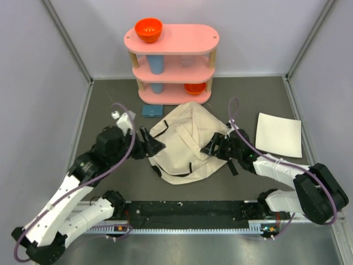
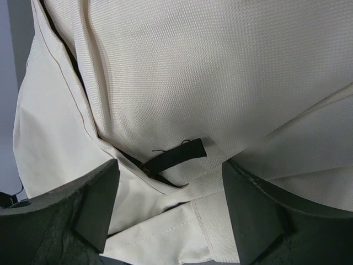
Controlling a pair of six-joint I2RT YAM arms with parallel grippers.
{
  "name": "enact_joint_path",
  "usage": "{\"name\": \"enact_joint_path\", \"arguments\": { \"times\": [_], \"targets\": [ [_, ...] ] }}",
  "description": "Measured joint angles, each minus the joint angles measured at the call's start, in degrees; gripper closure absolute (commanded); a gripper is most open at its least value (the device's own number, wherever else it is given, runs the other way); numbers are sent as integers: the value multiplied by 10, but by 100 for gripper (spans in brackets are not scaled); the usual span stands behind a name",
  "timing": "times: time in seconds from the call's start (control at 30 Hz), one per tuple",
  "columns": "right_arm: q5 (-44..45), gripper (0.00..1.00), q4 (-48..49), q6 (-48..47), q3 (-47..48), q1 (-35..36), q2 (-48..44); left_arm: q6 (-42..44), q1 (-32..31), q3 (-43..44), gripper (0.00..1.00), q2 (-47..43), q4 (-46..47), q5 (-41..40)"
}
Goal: Pack the student bag
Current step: Zip the student bag at the center of the board.
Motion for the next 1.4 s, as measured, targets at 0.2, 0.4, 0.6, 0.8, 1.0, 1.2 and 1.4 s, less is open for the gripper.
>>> {"name": "enact_joint_path", "arguments": {
  "times": [0.2,0.4,0.6,0.8,1.0,1.2,1.4],
  "targets": [
    [9,24,-7,9,-3,0,-13,7,-123,47,27,207,77,-23],
    [26,23,-14,21,-7,1,-25,0,-218,57,28,367,98,-67],
    [36,23,-19,23,-7,2,-31,-9,-241,69,31,419,119,-104],
    [37,22,-21,23,-7,2,-32,-13,-250,87,31,473,132,-118],
    [41,22,-24,23,-15,2,-43,-20,-257,87,34,489,131,-135],
    [43,21,-26,23,-15,2,-43,-21,-260,87,34,506,131,-139],
    [46,21,-26,23,-15,2,-43,-22,-267,87,41,527,128,-145]
  ]
}}
